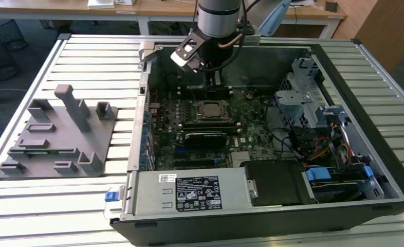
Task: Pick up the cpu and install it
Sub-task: 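Install the first cpu locking lever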
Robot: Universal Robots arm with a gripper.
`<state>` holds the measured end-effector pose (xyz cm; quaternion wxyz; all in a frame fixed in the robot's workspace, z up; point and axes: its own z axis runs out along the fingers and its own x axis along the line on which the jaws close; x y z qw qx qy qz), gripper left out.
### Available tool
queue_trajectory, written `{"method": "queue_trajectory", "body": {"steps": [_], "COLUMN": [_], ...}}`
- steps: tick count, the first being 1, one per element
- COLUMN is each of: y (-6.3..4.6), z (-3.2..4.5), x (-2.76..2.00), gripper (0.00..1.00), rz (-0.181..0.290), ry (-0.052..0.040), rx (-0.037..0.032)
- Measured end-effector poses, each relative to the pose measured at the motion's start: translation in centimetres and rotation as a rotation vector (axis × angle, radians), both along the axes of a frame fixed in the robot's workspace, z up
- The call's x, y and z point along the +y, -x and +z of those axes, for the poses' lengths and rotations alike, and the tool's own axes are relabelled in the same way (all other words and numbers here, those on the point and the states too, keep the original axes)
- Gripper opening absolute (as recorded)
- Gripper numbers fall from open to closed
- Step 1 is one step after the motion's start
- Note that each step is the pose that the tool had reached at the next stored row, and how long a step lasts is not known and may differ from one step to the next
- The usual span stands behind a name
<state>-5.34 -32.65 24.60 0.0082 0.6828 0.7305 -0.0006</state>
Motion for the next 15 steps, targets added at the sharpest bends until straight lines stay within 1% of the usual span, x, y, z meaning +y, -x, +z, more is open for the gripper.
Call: {"method": "queue_trajectory", "body": {"steps": [11,15], "y": [0.00,0.00], "z": [0.51,0.92], "x": [0.00,0.00], "gripper": [0.11,0.11], "rz": [0.000,0.000], "ry": [0.0000,0.0000], "rx": [0.0000,0.0000]}}
